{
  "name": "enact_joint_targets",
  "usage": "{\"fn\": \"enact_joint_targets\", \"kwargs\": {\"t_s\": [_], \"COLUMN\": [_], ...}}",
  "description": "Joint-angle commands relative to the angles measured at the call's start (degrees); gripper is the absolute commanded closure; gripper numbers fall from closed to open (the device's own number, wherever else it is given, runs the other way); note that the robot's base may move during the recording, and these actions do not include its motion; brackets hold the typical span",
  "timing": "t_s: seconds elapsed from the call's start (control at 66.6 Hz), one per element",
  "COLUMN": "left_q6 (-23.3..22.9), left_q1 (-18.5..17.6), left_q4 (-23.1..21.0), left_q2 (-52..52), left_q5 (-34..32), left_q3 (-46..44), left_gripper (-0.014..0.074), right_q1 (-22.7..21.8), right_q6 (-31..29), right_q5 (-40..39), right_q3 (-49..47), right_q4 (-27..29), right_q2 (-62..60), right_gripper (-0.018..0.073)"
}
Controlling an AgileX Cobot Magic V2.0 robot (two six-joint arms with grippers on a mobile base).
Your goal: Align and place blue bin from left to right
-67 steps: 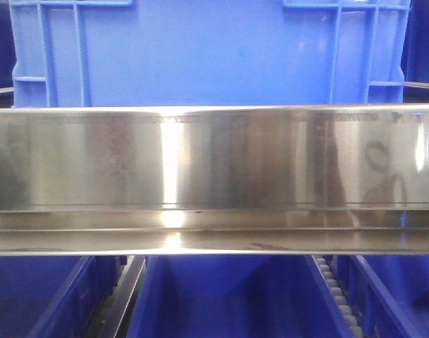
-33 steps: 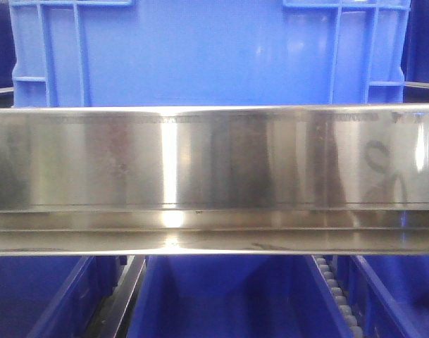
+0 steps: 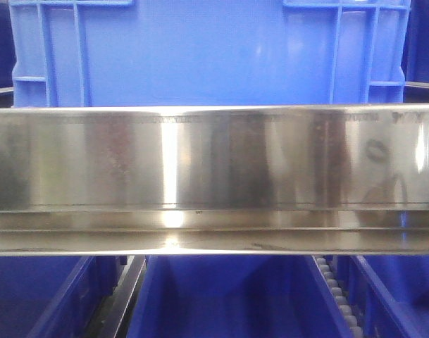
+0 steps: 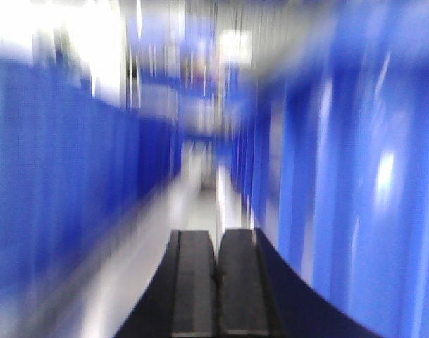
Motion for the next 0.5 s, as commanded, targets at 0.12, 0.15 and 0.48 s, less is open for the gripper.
{"fn": "enact_joint_targets", "kwargs": {"t_s": [0.12, 0.15, 0.48], "left_q6": [0.04, 0.04, 0.04], "left_q1": [0.17, 0.17, 0.17], "left_q4": [-0.07, -0.07, -0.07], "left_q2": [-0.21, -0.21, 6.1], "left_q5": [-18.03, -17.49, -2.71], "left_q3": [-0.17, -1.13, -19.43], "left_gripper": [0.0707, 0.0707, 0.0707], "right_q1": [-0.06, -0.06, -0.06], "right_q6": [-0.07, -0.07, -0.07], "right_q5": [-21.21, -21.23, -5.62], "right_q3": [-0.13, -0.5, -16.29], "right_q4": [0.14, 0.14, 0.14], "right_q2": [0.09, 0.09, 3.64], "right_gripper": [0.064, 0.064, 0.064]}}
